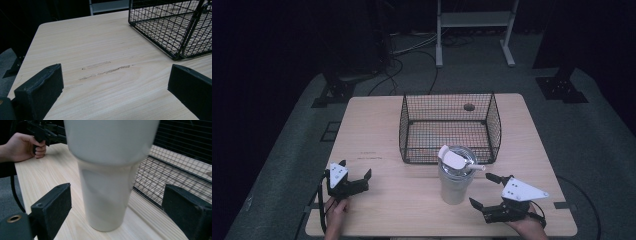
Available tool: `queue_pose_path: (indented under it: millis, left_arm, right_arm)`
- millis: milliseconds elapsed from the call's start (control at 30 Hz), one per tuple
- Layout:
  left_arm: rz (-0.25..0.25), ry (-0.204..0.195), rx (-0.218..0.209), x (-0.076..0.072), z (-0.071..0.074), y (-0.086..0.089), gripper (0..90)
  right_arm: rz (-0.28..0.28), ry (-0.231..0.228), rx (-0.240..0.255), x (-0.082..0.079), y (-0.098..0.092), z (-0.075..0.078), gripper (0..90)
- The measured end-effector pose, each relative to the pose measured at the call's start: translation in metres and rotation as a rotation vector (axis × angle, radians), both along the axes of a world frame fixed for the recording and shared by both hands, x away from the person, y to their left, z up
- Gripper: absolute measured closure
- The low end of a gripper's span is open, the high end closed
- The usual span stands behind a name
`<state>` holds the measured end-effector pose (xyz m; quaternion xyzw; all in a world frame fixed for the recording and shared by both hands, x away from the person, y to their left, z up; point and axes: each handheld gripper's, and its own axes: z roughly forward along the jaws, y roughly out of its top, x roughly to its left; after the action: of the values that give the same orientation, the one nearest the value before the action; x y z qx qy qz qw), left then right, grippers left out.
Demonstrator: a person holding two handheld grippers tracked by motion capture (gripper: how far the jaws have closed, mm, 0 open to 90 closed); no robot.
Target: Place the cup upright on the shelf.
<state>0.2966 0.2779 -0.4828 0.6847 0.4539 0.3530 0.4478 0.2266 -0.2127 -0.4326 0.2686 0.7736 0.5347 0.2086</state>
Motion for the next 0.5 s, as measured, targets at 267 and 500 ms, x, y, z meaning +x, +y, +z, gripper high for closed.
queue_pose_path:
  millis: [267, 500]
  left_arm:
    - [-0.002, -0.002, 0.0, 0.0, 0.0, 0.0, 0.0]
    - [-0.003, -0.002, 0.003, 0.0, 0.0, -0.001, 0.0]
  right_arm:
    - [0.026, 0.003, -0.01, 0.003, 0.015, -0.004, 8.5]
    - [0.027, 0.005, -0.015, 0.012, 0.027, -0.01, 8.5]
